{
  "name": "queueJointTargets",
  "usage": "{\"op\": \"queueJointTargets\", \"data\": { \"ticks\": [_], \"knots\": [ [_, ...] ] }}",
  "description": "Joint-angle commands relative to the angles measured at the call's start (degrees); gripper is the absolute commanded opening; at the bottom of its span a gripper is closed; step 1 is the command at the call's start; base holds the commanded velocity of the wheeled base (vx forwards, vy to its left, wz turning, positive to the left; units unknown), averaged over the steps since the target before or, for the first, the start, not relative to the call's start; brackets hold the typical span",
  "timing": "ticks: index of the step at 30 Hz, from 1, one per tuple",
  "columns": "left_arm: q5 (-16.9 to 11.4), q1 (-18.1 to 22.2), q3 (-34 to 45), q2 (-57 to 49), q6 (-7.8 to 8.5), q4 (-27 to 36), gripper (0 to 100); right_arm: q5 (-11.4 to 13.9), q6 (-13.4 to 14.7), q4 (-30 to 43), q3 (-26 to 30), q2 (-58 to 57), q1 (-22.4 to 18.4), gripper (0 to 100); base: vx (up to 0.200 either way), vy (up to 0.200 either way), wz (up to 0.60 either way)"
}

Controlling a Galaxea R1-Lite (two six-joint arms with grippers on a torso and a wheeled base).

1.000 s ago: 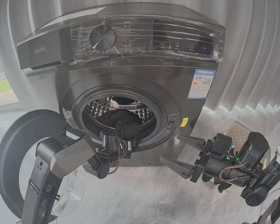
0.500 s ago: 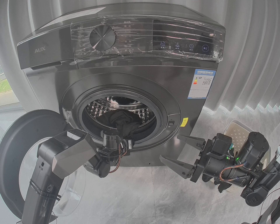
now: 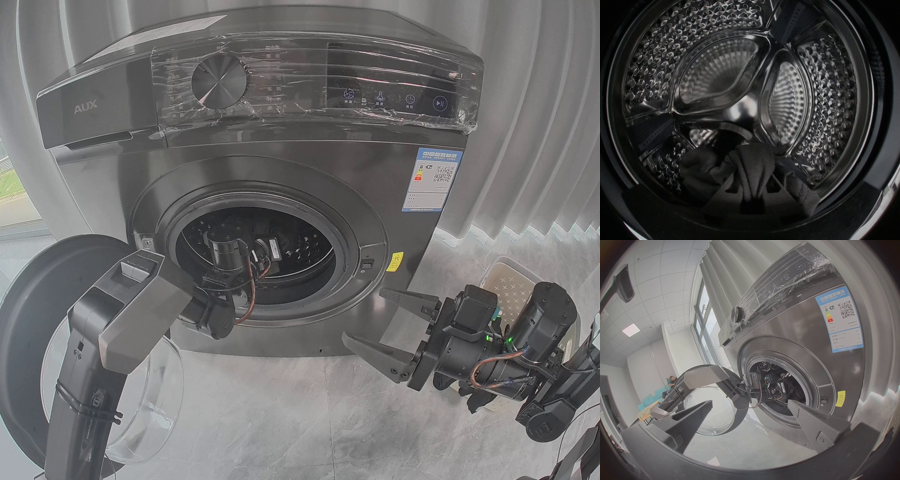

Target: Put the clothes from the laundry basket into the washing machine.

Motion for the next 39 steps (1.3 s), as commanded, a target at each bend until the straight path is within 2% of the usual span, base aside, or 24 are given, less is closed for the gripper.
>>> {"op": "queueJointTargets", "data": {
  "ticks": [1, 5, 13, 14, 31, 37, 39],
  "knots": [
    [0.24, 1.68, -7.64, 3.7, 0.38, 0.7, 0, 0.06, 0.06, -0.01, -0.01, -0.05, 0.03, 100, 0.0, 0.0, 0.0],
    [0.59, 2.38, -11.34, 5.99, 0.64, 1.4, 0, 0.06, 0.06, -0.01, 0.07, -0.05, 0.03, 100, 0.0, 0.0, 0.0],
    [0.68, 2.64, -11.34, 6.16, 0.64, 1.84, 0, 0.06, -0.03, -0.01, 0.07, 0.04, 0.03, 100, 0.0, 0.0, 0.0],
    [0.68, 2.64, -11.34, 6.16, 0.64, 2.02, 100, 0.06, -0.03, -0.01, 0.07, 0.04, 0.03, 100, 0.0, 0.0, 0.0],
    [0.77, 1.5, -10.02, 6.16, 0.55, 2.54, 100, 0.06, -0.12, -0.01, 0.07, -0.22, 0.03, 100, 0.0, 0.0, 0.0],
    [1.73, -0.43, 0.44, 4.23, 0.82, 3.6, 100, 0.06, -0.2, -0.01, -0.01, -0.31, 0.03, 100, 0.0, 0.0, 0.0],
    [1.73, -0.7, 1.5, 3.97, 0.82, 3.6, 100, 0.06, -0.2, -0.01, 0.07, -0.31, 0.03, 100, 0.0, 0.0, 0.0]
  ]
}}
